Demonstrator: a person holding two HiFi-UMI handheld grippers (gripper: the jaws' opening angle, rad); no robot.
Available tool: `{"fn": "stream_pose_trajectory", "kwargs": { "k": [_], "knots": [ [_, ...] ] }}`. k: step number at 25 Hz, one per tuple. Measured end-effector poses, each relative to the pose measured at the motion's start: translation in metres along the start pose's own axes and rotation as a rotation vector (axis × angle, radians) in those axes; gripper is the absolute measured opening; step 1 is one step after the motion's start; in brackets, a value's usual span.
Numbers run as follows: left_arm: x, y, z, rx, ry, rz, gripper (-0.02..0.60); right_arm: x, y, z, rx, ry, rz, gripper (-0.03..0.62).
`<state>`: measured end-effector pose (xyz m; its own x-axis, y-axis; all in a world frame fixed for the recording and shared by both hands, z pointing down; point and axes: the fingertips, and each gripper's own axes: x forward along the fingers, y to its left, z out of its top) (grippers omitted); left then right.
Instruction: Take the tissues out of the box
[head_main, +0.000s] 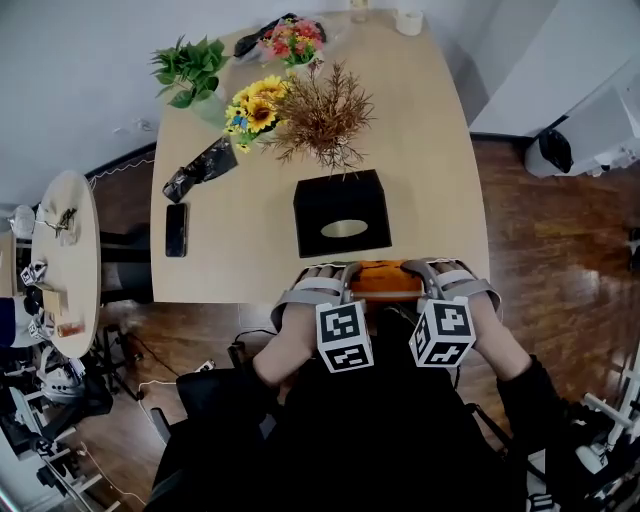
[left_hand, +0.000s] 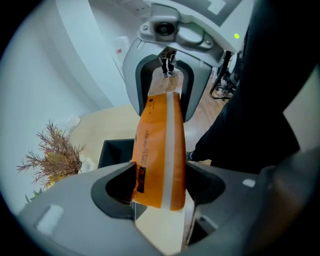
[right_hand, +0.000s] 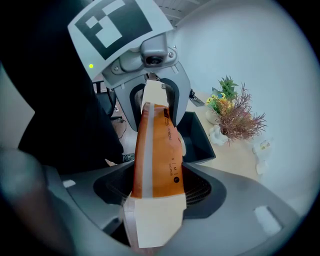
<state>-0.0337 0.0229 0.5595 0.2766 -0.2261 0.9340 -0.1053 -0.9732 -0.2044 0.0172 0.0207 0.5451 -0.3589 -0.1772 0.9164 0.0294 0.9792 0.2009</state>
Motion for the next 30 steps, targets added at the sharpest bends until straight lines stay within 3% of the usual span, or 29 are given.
{"fn": "stream_pose_trajectory", "kwargs": {
  "k": [9,20,30],
  "knots": [
    [0.029,-0.002,0.027,0.021,-0.013,0.005,0.278,0.005,0.000,-0.039,0.015,0.058,-0.016,0.290],
    [0.063,0.019,0.110,0.161,-0.036,0.032,0.278,-0.016,-0.020,-0.124,0.131,0.112,-0.100,0.291],
    [0.091,0.041,0.125,0.201,0.022,0.020,0.282,-0.001,-0.042,-0.152,0.171,0.119,-0.101,0.298]
  ]
}}
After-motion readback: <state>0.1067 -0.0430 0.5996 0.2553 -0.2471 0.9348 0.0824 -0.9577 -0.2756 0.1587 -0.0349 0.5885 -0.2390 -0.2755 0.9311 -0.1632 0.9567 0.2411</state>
